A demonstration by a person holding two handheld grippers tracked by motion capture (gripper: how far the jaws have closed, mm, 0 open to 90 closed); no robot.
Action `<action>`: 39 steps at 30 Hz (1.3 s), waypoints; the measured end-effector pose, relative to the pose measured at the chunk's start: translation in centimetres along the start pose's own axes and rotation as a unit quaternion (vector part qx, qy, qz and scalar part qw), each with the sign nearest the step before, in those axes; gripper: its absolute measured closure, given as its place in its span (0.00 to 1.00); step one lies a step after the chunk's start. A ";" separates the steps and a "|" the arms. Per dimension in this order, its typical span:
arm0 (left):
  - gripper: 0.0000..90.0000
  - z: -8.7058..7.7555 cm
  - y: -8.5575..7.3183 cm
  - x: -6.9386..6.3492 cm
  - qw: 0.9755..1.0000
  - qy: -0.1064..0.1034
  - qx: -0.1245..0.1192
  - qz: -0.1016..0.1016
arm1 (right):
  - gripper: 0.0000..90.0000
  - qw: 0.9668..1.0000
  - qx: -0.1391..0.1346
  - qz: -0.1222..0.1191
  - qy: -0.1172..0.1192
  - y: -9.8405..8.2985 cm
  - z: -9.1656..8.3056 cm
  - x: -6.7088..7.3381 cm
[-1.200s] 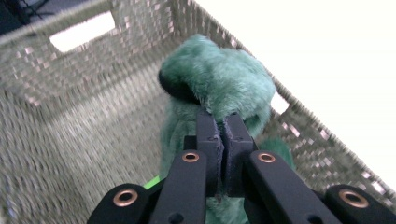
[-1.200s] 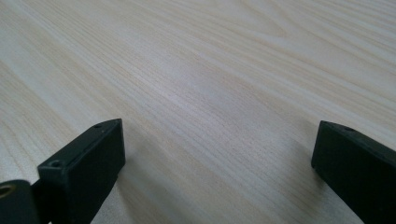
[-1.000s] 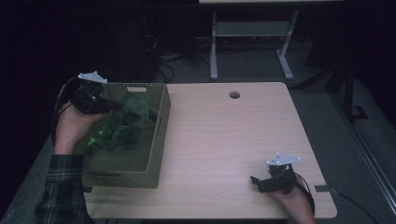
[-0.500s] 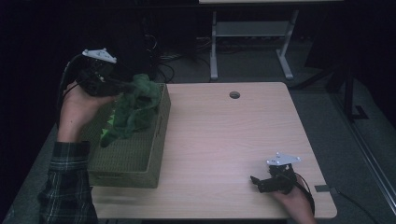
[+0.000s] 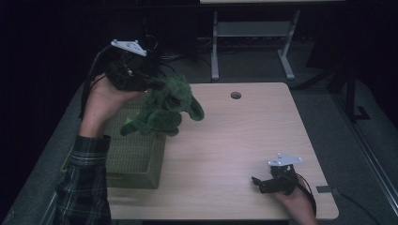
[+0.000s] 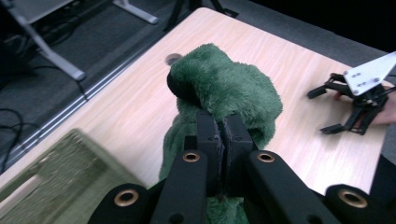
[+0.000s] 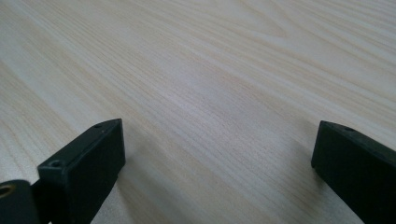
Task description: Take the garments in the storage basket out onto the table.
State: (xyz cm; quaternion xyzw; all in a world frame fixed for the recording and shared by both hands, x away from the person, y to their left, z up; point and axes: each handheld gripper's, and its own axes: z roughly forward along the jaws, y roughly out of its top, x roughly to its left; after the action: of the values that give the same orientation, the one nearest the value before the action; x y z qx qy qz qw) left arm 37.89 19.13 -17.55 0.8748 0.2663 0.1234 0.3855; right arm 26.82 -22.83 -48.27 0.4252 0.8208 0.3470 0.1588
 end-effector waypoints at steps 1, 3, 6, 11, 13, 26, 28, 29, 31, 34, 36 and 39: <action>0.97 0.3 0.2 -0.2 1.000 -0.002 0.001 0.003 | 0.03 1.000 0.000 0.000 0.000 0.0 0.0 0.0; 0.97 1.3 0.5 -0.8 1.000 -0.013 0.003 0.008 | 0.03 1.000 0.000 0.001 0.000 0.0 0.0 0.0; 0.97 2.7 0.9 -1.7 1.000 -0.024 0.007 0.015 | 0.03 1.000 0.000 0.002 0.001 0.0 0.0 0.0; 0.97 5.2 1.5 -3.3 0.999 -0.040 0.012 0.025 | 0.03 1.000 0.000 0.001 0.000 0.0 0.0 0.0; 0.97 6.2 1.7 -4.1 0.998 -0.045 0.016 0.030 | 0.03 1.000 0.000 0.001 0.000 0.0 0.0 0.0; 0.97 12.8 2.4 -8.5 0.996 -0.079 0.017 0.045 | 0.03 1.000 0.001 -0.006 0.007 0.0 0.0 -0.1; 0.97 14.1 2.3 -9.1 0.995 -0.085 0.019 0.046 | 0.03 1.000 0.001 -0.007 0.009 0.0 0.0 -0.2; 0.97 14.7 2.2 -9.5 0.995 -0.088 0.016 0.038 | 0.03 1.000 0.001 -0.007 0.010 0.0 0.0 -0.2; 0.97 15.8 2.1 -10.0 0.995 -0.094 0.017 0.039 | 0.03 1.000 0.001 -0.009 0.013 0.0 -0.1 -0.3; 0.97 17.8 1.6 -10.7 0.994 -0.098 0.020 0.039 | 0.03 1.000 0.001 -0.012 0.016 0.0 -0.1 -0.3; 0.97 19.0 1.3 -11.0 0.994 -0.099 0.023 0.035 | 0.03 1.000 0.001 -0.011 0.016 0.0 -0.1 -0.3; 0.97 21.2 0.3 -11.3 0.994 -0.102 0.032 0.026 | 0.03 1.000 0.000 -0.012 0.016 0.0 0.0 -0.3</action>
State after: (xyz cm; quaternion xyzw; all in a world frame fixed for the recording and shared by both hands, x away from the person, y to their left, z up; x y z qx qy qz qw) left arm 37.58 -0.31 -31.74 0.9012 0.2069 0.0351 0.3791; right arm 27.01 -23.11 -48.24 0.4100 0.8282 0.3518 0.1494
